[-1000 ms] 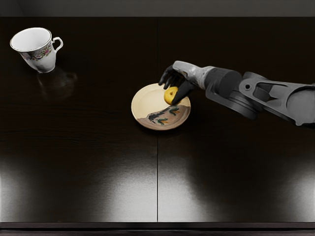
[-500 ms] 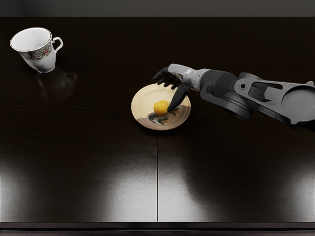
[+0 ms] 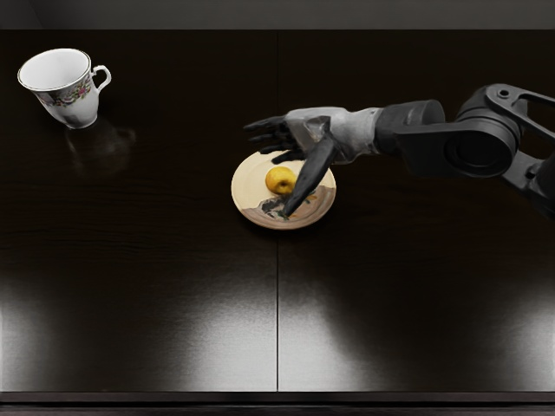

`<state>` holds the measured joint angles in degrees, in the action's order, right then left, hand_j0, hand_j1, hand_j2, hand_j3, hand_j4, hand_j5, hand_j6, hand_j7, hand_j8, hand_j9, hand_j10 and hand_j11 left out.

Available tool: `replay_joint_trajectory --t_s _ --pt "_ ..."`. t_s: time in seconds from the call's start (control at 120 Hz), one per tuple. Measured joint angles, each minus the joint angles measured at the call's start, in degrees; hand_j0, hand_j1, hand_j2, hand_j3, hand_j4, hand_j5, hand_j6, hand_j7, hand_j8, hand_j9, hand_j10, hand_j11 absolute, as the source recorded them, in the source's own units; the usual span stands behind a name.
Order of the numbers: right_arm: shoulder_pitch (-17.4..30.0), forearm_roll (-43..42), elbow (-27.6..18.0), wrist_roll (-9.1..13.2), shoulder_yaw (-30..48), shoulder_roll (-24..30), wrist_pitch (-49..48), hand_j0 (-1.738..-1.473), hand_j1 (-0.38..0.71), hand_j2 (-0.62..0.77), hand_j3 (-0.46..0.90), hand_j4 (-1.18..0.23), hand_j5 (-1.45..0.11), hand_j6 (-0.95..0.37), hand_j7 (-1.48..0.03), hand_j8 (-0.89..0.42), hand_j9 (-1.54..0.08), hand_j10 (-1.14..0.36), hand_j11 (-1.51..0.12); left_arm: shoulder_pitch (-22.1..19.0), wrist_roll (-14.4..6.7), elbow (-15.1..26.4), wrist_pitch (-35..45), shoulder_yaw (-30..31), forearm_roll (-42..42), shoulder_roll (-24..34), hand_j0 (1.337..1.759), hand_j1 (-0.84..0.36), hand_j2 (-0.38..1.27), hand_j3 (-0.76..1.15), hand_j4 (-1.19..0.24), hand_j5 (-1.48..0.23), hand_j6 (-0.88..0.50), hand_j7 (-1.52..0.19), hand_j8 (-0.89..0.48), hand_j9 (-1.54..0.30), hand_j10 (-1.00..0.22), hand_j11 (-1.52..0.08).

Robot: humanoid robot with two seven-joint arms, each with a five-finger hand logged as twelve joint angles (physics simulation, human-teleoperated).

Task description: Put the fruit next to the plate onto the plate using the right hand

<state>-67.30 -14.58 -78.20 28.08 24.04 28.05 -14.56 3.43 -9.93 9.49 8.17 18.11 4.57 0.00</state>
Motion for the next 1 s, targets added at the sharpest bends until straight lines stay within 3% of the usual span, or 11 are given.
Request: replay_joint_trajectory --t_s 0.358,0.758,1.0 --pt "4.1 17.7 -0.1 0.5 3.2 12.3 -18.4 -1.658 -0.31 -0.01 0.0 -0.04 -0.05 -0.04 -0.05 -0.04 -0.05 -0.04 -0.05 0.0 0.0 0.0 0.0 0.0 0.0 0.0 1.658 0.35 0.0 0.0 0.0 0.0 0.0 0.0 0.0 0.0 0.0 0.0" --pt "8.8 25.9 -0.3 0.3 3.0 26.4 -20.4 -1.658 -0.31 -0.01 0.0 -0.03 -0.04 -0.03 -0.04 -0.03 -0.04 -0.03 -0.04 0.0 0.0 0.0 0.0 0.0 0.0 0.0 1.658 0.35 0.0 0.0 0.0 0.0 0.0 0.0 0.0 0.0 0.0 0.0" --pt "9.9 26.8 -0.3 0.0 3.2 28.9 -20.5 -1.658 -0.31 -0.01 0.0 -0.03 -0.04 -0.03 -0.04 -0.03 -0.04 -0.03 -0.04 0.0 0.0 0.0 0.0 0.0 0.0 0.0 1.658 0.35 0.0 0.0 0.0 0.0 0.0 0.0 0.0 0.0 0.0 0.0"
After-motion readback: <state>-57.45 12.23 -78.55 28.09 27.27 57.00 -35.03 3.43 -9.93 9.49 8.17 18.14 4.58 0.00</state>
